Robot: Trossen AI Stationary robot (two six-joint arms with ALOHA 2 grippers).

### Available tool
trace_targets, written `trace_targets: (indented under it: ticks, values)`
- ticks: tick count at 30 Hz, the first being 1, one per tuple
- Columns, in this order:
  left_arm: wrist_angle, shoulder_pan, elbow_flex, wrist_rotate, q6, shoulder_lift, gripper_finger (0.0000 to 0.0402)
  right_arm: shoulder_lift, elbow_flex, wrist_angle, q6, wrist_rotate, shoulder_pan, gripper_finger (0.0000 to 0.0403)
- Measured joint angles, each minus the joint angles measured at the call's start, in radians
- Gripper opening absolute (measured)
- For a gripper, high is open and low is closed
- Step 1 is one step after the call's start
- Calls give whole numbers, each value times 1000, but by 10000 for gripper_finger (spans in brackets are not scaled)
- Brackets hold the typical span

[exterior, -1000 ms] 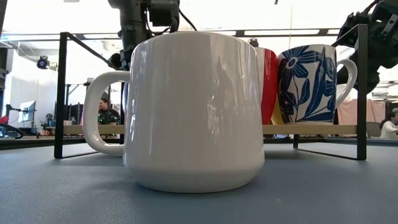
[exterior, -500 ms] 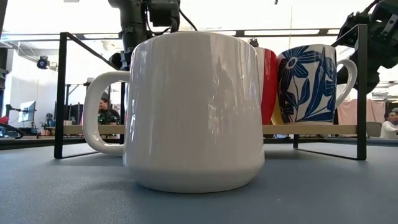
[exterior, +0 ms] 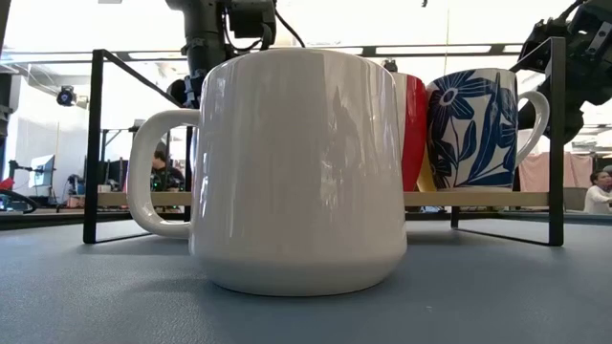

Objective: Place coffee mugs
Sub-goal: Put the black mug on the shelf, then put the white mug on the shelf

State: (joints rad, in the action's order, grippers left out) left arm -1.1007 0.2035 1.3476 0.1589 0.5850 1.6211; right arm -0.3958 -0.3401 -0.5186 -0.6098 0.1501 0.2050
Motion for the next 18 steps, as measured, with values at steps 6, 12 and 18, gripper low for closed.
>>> trace_targets:
  ticks: [6,12,18]
  values:
    - [2,-3,0,-4,4,-3,26,0,0,0,0,0,0,59]
    - [4,-9,0,-19,-13,-15,49,0,0,0,0,0,0,59]
    - [5,-9,-1,-10,-19,-20,73,0,0,0,0,0,0,59]
